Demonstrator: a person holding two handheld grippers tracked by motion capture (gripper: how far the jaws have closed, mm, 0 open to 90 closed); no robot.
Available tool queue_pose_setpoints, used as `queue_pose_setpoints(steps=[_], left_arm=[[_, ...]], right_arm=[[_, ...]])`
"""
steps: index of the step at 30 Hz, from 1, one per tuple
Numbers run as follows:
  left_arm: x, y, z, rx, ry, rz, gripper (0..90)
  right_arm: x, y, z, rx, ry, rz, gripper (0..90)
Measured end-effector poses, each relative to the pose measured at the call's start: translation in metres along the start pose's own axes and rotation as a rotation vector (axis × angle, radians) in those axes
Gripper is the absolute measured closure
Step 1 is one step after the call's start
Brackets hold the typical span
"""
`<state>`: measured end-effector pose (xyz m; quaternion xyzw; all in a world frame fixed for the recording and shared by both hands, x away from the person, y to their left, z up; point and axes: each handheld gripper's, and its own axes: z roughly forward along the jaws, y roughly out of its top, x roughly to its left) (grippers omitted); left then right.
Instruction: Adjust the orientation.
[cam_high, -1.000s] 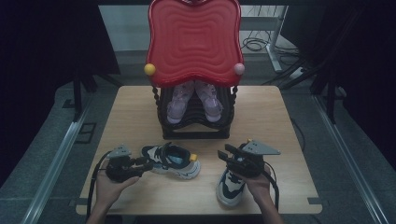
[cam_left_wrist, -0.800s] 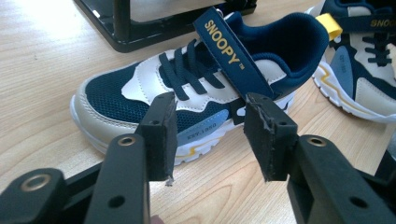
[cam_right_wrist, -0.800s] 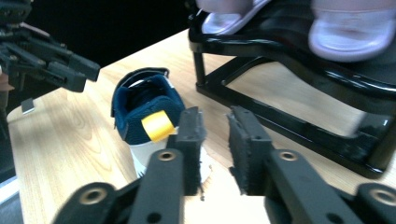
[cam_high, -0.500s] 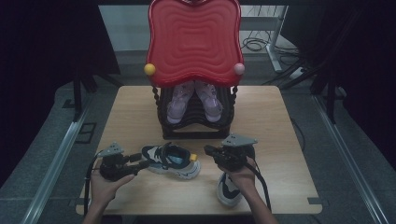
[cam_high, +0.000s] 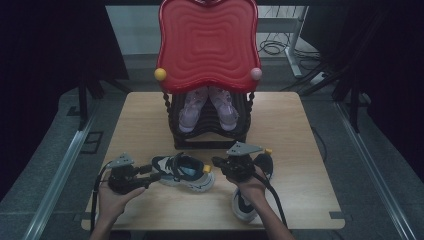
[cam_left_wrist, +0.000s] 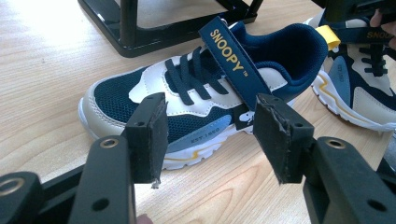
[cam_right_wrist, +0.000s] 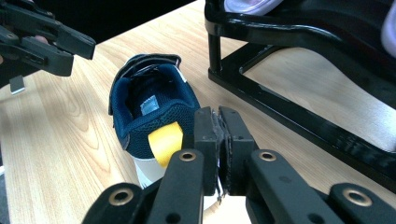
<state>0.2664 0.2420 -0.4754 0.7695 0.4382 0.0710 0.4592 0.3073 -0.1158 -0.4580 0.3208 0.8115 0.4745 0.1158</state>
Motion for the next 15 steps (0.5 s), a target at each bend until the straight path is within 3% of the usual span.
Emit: queue_pose_setpoints(steps=[9,15], left_arm=[[0.004,-0.001,-0.002,0.002,-0.001,-0.012,44.3],[0.004,-0.001,-0.001,0.008,-0.002,-0.012,44.1]], right_arm=[[0.007,0.005,0.018,0.032,-0.003,-0.025,87.5],[0.006,0.004,0.025,0.061,-0.004,-0.017,87.6]])
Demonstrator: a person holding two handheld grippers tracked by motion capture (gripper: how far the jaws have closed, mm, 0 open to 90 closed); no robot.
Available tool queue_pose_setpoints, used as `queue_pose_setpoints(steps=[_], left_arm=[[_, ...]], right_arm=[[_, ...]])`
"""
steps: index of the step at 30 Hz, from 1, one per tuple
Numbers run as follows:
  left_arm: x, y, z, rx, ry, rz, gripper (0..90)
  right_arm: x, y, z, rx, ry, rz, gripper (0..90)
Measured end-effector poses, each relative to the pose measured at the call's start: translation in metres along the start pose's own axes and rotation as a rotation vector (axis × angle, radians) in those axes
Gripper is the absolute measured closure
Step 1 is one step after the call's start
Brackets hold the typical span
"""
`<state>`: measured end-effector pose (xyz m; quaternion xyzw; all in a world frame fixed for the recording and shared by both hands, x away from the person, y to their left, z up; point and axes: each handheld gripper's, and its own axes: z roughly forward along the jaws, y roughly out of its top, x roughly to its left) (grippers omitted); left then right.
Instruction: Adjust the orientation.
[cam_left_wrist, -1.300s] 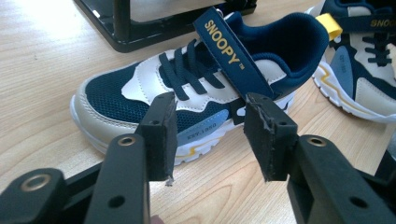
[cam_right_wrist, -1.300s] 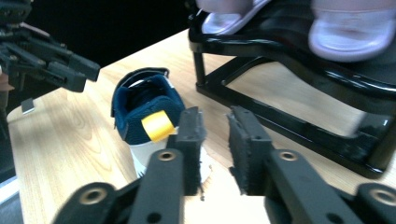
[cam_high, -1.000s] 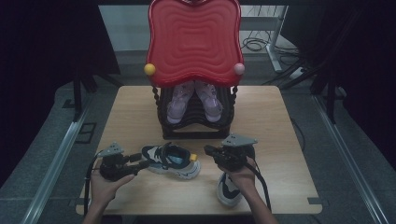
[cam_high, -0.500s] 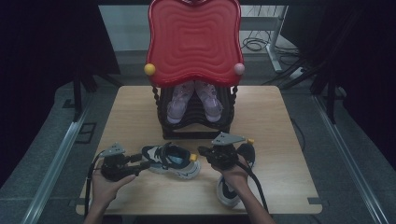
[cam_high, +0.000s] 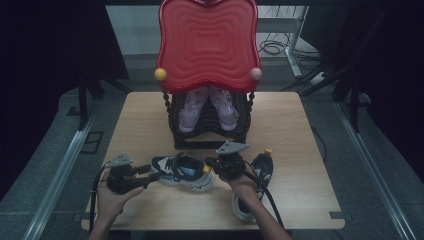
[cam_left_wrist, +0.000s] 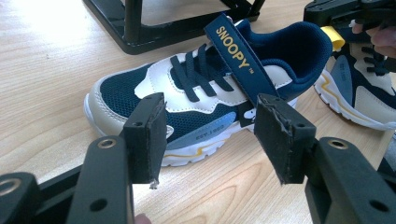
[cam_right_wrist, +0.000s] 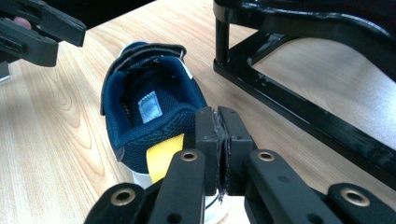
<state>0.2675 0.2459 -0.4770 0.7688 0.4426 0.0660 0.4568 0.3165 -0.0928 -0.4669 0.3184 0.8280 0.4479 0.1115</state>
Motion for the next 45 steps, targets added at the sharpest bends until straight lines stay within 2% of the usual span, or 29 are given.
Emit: queue_pose_setpoints(steps=[11,45], left_arm=[[0.001,0.000,-0.001,-0.001,0.003,-0.004,43.8],[0.013,0.000,-0.015,-0.037,0.029,-0.034,43.7]], right_arm=[[0.008,-0.002,0.003,0.021,0.000,-0.027,87.9],[0.040,-0.006,0.004,0.033,0.111,-0.091,87.7]])
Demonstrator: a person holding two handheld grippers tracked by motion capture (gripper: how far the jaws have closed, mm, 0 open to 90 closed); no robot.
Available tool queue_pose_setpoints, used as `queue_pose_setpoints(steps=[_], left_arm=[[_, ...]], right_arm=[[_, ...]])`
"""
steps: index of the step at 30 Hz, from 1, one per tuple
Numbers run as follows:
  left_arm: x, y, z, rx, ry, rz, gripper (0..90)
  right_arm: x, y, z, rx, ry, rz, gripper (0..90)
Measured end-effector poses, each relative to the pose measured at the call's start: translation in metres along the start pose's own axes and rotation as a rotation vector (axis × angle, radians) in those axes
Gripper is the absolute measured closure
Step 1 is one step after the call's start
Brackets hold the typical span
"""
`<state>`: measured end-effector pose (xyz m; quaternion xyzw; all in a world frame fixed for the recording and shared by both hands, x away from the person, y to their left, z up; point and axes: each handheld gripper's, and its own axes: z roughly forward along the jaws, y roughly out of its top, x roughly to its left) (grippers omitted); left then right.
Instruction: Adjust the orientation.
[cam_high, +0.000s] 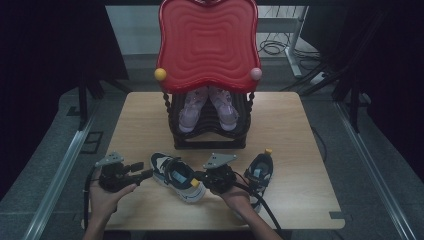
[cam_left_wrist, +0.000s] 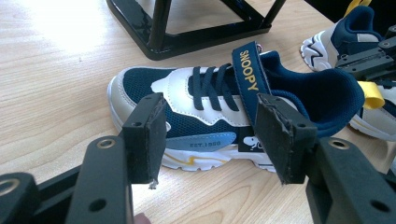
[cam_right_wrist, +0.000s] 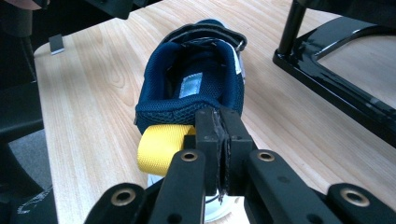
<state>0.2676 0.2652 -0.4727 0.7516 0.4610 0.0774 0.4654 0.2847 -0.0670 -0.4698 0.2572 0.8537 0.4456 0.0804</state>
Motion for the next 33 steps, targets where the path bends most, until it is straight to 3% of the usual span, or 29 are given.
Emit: queue_pose_setpoints(steps=[13,33], left_arm=[[0.001,0.000,0.000,0.002,0.001,0.001,43.5],[0.002,-0.001,0.000,0.006,0.003,0.003,43.4]], right_arm=[[0.014,0.003,0.006,-0.008,0.039,-0.019,87.1],[0.023,0.002,0.015,0.001,0.089,-0.022,87.3]])
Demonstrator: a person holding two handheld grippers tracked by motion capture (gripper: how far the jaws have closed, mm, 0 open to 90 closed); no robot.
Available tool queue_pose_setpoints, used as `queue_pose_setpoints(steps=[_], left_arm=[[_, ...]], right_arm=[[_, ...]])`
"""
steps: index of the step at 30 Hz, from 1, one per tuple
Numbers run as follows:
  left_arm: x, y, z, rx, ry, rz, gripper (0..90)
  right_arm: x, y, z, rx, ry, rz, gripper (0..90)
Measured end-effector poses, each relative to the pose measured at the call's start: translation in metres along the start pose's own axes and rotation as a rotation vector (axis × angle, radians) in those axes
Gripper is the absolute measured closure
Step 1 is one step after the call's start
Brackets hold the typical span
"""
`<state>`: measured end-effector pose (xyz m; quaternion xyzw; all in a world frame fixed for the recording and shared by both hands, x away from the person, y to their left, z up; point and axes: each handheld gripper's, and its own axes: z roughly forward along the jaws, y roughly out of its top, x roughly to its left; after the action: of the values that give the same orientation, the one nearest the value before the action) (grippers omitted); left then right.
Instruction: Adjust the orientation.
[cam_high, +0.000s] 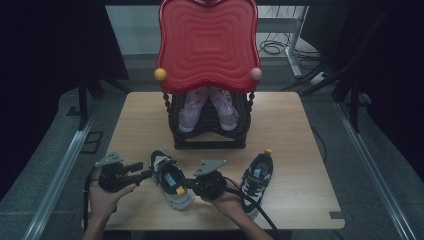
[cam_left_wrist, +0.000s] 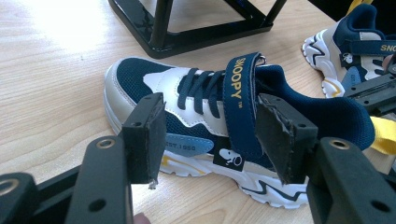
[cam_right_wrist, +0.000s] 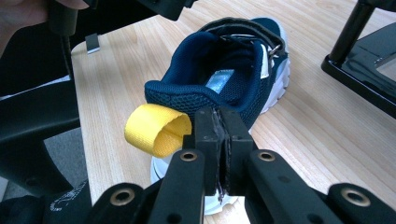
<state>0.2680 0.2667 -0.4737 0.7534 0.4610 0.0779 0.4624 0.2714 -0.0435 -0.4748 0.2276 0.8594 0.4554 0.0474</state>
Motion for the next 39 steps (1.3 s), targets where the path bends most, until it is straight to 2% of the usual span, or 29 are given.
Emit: queue_pose_setpoints(steps=[24,39], left_arm=[[0.002,0.000,-0.003,-0.007,0.006,-0.003,43.4],[0.003,0.000,-0.005,-0.012,0.009,-0.007,43.4]], right_arm=[[0.005,0.003,0.009,0.021,0.033,-0.031,86.5],[0.008,0.005,0.017,0.009,0.067,-0.048,86.6]])
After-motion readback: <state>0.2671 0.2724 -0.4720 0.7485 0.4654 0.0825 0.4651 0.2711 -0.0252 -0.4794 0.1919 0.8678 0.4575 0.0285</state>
